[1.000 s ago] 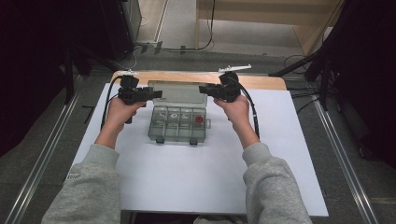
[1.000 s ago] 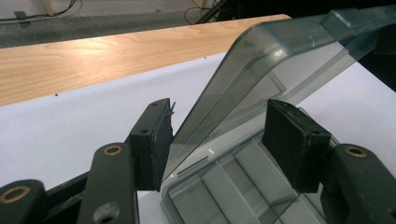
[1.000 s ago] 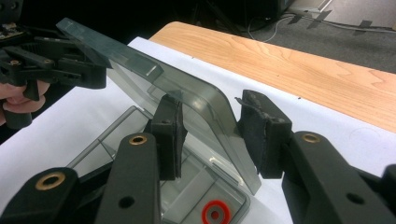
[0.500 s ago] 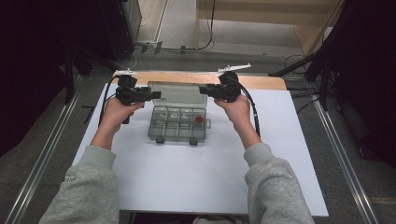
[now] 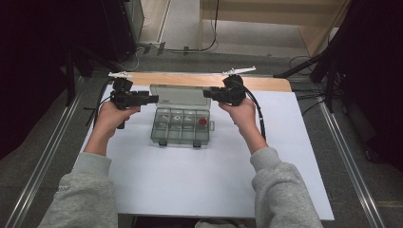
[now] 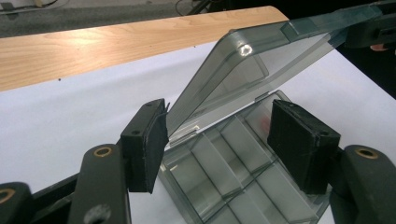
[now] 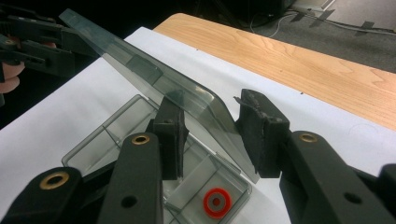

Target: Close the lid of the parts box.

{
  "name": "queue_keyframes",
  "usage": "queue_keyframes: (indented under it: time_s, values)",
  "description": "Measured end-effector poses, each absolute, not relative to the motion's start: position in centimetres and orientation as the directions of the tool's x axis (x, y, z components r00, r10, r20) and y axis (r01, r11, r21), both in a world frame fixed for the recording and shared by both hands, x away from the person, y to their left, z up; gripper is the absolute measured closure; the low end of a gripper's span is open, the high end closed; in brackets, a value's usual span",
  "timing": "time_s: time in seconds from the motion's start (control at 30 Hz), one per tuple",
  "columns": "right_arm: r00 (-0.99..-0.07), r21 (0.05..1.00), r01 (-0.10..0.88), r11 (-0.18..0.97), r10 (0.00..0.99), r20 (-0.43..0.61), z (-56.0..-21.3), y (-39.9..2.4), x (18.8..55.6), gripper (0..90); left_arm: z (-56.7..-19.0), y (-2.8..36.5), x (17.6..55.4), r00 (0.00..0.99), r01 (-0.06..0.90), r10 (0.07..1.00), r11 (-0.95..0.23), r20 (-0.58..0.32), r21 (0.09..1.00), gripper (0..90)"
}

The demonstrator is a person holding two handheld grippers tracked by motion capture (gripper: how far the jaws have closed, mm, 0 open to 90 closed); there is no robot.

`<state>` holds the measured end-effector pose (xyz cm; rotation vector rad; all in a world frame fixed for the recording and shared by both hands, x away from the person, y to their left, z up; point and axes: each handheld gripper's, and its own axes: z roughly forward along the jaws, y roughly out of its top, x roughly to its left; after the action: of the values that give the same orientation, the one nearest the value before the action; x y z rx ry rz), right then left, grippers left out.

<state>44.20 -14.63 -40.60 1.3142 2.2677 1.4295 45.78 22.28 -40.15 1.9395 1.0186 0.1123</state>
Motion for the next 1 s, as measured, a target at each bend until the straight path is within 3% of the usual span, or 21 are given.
queue_keyframes:
  time_s: [0.27,0.33,0.5,0.7,1.0]
  values:
    - [-0.609,0.791,0.589,0.166,0.734,0.3,-40.7,-14.7,43.9,61.8,-39.8,23.5,45.3,0.643,0.613,0.704,-0.24,-0.3,0.753,40.0]
    - [-0.61,0.791,0.589,0.165,0.733,0.301,-40.8,-14.7,43.8,61.7,-39.7,23.7,45.1,0.64,0.609,0.71,-0.238,-0.292,0.756,44.3]
    - [-0.614,0.792,0.589,0.162,0.727,0.308,-41.1,-14.7,43.5,60.1,-39.3,23.9,44.5,0.643,0.592,0.72,-0.25,-0.262,0.766,63.9]
    - [-0.628,0.801,0.568,0.189,0.728,0.274,-41.3,-14.5,43.0,59.7,-39.2,24.3,44.7,0.636,0.628,0.708,-0.242,-0.307,0.74,85.5]
    - [-0.632,0.806,0.565,0.179,0.721,0.283,-41.8,-14.5,42.5,55.6,-38.7,24.2,44.8,0.644,0.615,0.715,-0.273,-0.272,0.74,88.5]
